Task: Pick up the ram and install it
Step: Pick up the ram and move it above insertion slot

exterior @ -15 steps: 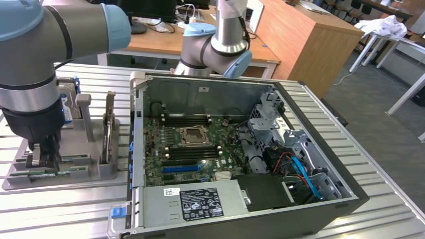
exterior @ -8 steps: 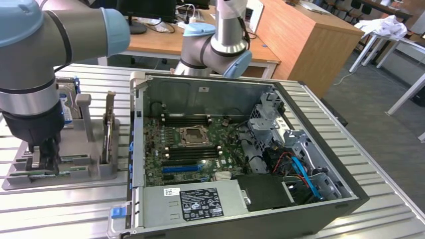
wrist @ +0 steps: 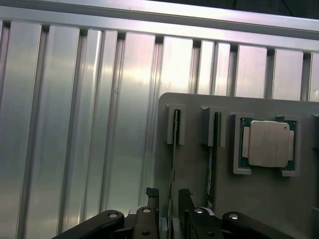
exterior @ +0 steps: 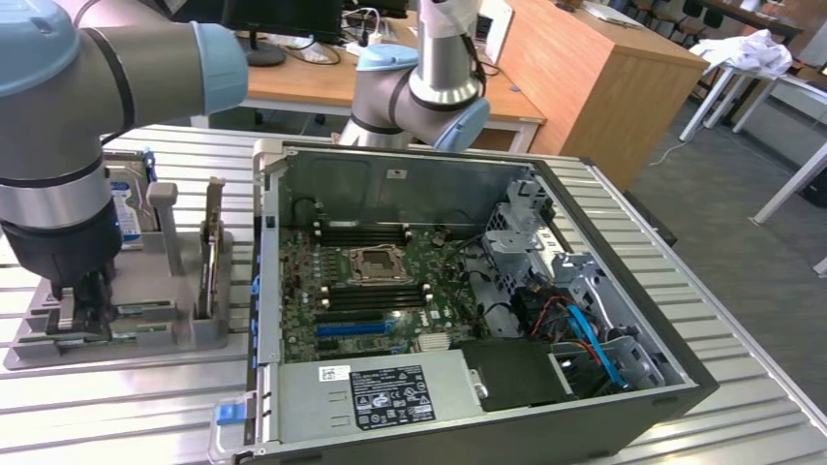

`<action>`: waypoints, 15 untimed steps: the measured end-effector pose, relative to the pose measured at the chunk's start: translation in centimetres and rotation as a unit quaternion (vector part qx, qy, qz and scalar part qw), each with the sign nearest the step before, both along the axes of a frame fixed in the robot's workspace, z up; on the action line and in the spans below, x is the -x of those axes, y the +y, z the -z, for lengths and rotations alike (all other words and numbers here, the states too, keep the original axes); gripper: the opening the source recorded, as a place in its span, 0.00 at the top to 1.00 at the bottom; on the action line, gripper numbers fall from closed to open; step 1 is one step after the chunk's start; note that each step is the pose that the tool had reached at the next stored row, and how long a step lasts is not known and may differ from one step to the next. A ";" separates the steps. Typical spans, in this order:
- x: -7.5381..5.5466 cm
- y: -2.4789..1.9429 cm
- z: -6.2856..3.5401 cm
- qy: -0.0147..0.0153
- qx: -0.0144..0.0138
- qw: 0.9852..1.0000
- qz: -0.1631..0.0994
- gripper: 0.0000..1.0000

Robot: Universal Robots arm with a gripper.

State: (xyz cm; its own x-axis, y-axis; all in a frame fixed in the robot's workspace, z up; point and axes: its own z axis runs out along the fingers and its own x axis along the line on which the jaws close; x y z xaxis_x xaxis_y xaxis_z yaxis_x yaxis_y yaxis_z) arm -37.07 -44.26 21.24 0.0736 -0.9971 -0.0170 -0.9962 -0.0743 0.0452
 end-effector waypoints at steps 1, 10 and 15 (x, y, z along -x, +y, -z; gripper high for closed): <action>0.0 0.05 0.06 0.000 0.000 1.000 0.000 0.70; 0.2 0.69 0.52 0.000 0.000 1.000 -0.008 0.70; 0.3 0.68 0.84 0.000 0.000 1.000 -0.010 0.70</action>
State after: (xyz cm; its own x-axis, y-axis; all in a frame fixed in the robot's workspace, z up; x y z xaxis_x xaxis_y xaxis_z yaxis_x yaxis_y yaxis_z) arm -37.37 -43.57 20.40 0.0931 -0.9955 -0.0167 -0.9946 -0.0938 0.0455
